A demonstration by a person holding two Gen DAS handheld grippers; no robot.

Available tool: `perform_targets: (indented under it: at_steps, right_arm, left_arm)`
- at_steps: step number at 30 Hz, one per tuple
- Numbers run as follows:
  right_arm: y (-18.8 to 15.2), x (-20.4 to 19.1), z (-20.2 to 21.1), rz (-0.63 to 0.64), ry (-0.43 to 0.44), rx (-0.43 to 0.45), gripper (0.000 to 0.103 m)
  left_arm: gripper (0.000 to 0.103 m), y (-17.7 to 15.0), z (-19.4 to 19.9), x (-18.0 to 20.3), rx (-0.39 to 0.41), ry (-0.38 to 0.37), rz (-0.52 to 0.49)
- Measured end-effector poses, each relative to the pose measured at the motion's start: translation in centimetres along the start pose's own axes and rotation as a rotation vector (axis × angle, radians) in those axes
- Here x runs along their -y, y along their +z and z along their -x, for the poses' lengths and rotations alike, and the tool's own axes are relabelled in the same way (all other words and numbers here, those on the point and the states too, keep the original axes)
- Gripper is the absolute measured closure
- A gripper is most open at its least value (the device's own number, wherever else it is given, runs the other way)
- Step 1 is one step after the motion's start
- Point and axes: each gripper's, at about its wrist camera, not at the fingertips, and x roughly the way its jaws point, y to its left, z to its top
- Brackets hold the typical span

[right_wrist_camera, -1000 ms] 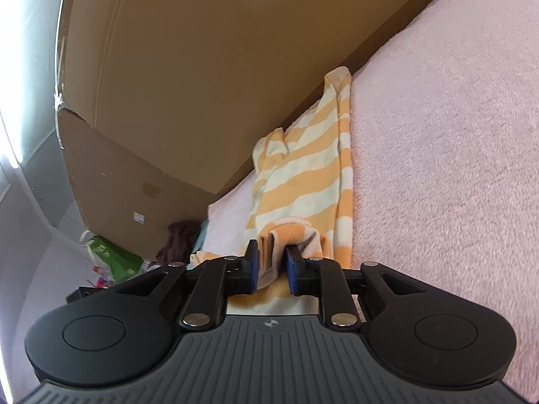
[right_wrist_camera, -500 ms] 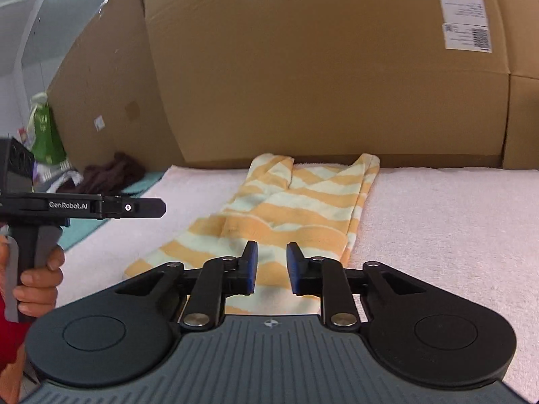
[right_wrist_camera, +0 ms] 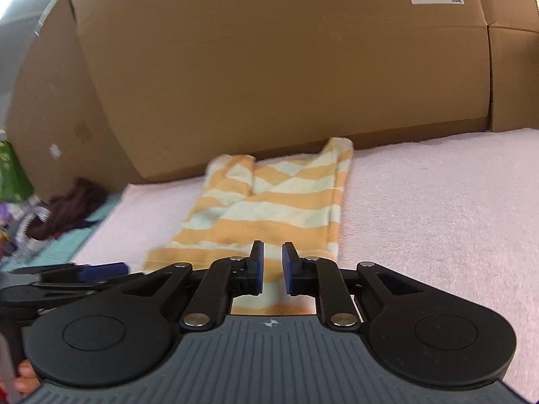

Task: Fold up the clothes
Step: 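Lay the hem onto the collar end and open both grippers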

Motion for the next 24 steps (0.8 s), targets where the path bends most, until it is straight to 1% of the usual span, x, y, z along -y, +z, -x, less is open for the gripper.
perform_targets:
  at_steps: [1,2,3,4,5,6,7,8,9,10,11,12,13,14,15,16,17,18,19,20,22,23,24]
  right_arm:
    - [-0.5,-0.3,0.3,0.011,0.037,-0.017,0.087]
    - [-1.0,-0.8,-0.1,0.026,0.008,-0.039,0.087]
    - [-1.4,-0.8,-0.7,0.031,-0.035,-0.048,0.091]
    - [-1.8,-0.8,-1.3,0.036,-0.079,-0.055,0.096]
    - [-1.6,-0.5,-1.0,0.001,-0.086,-0.045,0.1]
    - [-1.4,-0.1,-0.7,-0.038,-0.089,-0.034,0.103]
    - [-1.1,0.2,-0.4,-0.078,-0.091,-0.023,0.103]
    - [-0.8,0.6,-0.1,-0.117,-0.094,-0.012,0.096]
    - [-0.8,0.4,0.7,-0.108,-0.073,0.004,0.089]
    - [-0.7,0.1,1.4,-0.093,-0.048,0.02,0.088]
    - [-0.8,-0.2,1.7,-0.08,-0.006,0.004,0.088]
    - [-1.1,-0.5,1.4,-0.071,0.021,-0.038,0.087]
    - [-1.5,-0.8,0.6,-0.054,-0.031,-0.07,0.086]
    - [-1.9,-1.1,-0.3,-0.037,-0.091,-0.101,0.094]
    - [-2.2,-1.2,-0.3,-0.02,-0.128,-0.075,0.102]
    - [-2.3,-1.2,0.0,-0.021,-0.148,-0.06,0.102]
    - [-2.3,-1.3,0.7,-0.033,-0.147,-0.041,0.096]
    - [-2.4,-1.3,1.9,-0.032,-0.131,-0.007,0.087]
    - [-2.6,-1.3,3.1,-0.029,-0.114,0.028,0.085]
    - [-2.8,-1.4,4.2,-0.011,-0.11,0.038,0.08]
    - [-3.6,-1.7,5.8,0.035,-0.087,0.018,0.074]
    - [-4.1,-1.8,6.5,0.055,-0.073,0.006,0.068]
    - [-4.7,-1.8,6.9,0.066,-0.073,-0.007,0.064]
  left_arm:
    - [0.047,0.4,-0.8,0.1,-0.016,0.013,-0.001]
    - [0.048,0.7,-1.6,0.3,-0.035,0.026,-0.003]
    - [0.047,0.8,-2.8,0.4,-0.075,0.069,-0.019]
    - [0.041,0.9,-4.1,0.5,-0.116,0.115,-0.037]
    - [0.038,0.9,-4.3,0.4,-0.106,0.132,-0.028]
    - [0.038,1.0,-4.2,0.2,-0.11,0.133,-0.023]
    - [0.039,1.0,-3.9,0.1,-0.113,0.134,-0.021]
    - [0.04,1.0,-3.6,-0.1,-0.116,0.136,-0.02]
    - [0.045,0.8,-2.8,-0.2,-0.099,0.13,-0.026]
    - [0.045,0.5,-2.1,0.0,-0.076,0.121,-0.04]
    - [0.043,0.1,-1.8,0.2,-0.069,0.125,-0.063]
    - [0.041,-0.2,-1.8,0.5,-0.073,0.156,-0.09]
    - [0.037,-0.6,-1.9,0.8,-0.077,0.189,-0.118]
    - [0.037,-0.8,-1.4,0.8,-0.066,0.2,-0.121]
    - [0.038,-1.0,-0.9,0.7,-0.054,0.209,-0.122]
    - [0.039,-1.2,0.0,0.6,-0.04,0.2,-0.12]
    - [0.039,-1.4,1.0,0.5,-0.025,0.191,-0.118]
    - [0.039,-1.9,2.1,0.3,-0.012,0.185,-0.116]
    - [0.037,-2.4,3.2,0.0,-0.01,0.154,-0.098]
    - [0.037,-2.9,4.2,-0.3,-0.009,0.12,-0.079]
    - [0.035,-4.0,5.9,-0.4,-0.009,0.061,-0.059]
    - [0.033,-4.5,6.4,-0.2,-0.009,0.036,-0.061]
    - [0.03,-5.1,6.6,0.3,-0.008,0.035,-0.082]
